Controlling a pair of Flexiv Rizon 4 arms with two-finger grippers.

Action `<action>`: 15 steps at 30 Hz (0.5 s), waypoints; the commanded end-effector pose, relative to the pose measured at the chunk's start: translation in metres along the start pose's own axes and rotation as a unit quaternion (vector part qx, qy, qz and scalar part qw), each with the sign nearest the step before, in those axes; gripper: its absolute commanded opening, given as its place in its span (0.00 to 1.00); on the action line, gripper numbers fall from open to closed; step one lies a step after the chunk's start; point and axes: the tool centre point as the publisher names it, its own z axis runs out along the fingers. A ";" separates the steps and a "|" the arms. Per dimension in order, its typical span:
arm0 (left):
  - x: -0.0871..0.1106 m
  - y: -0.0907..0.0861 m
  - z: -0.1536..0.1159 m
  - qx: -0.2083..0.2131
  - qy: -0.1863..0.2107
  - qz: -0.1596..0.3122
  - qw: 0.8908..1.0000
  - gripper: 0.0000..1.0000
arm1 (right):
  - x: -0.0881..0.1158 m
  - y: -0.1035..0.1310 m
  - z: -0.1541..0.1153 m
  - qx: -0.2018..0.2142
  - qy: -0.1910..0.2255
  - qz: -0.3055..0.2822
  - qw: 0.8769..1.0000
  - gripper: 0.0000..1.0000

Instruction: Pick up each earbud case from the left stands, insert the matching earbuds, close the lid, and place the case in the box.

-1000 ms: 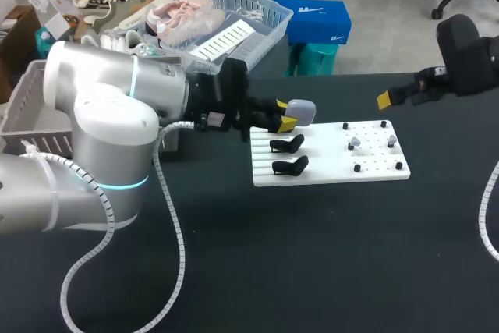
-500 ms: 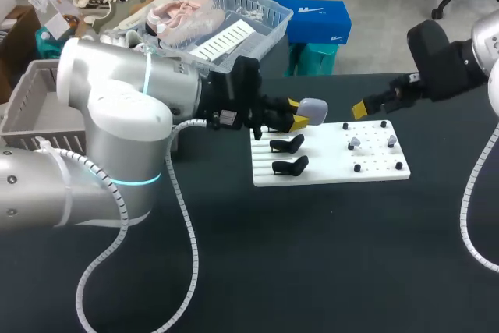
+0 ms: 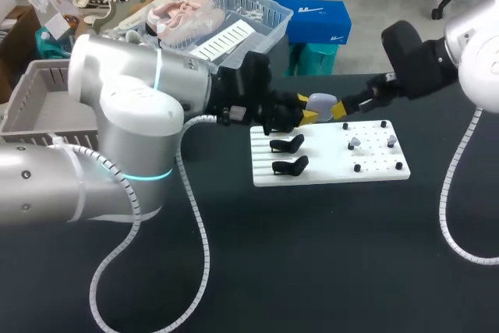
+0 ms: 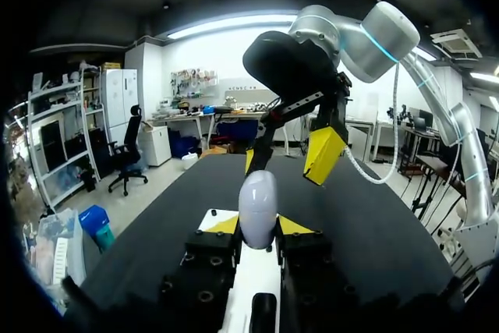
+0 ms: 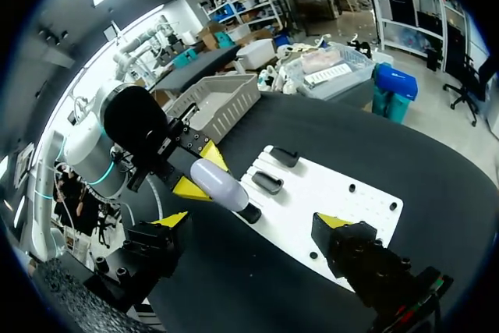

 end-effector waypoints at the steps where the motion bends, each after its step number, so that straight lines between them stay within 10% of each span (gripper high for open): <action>1: -0.002 0.001 0.003 -0.001 -0.003 0.002 1.000 0.00 | -0.002 -0.001 0.004 -0.004 0.000 -0.001 1.000 1.00; 15: -0.004 -0.007 0.005 0.004 -0.007 0.004 1.000 0.00 | -0.005 -0.006 0.009 -0.008 -0.002 -0.003 1.000 1.00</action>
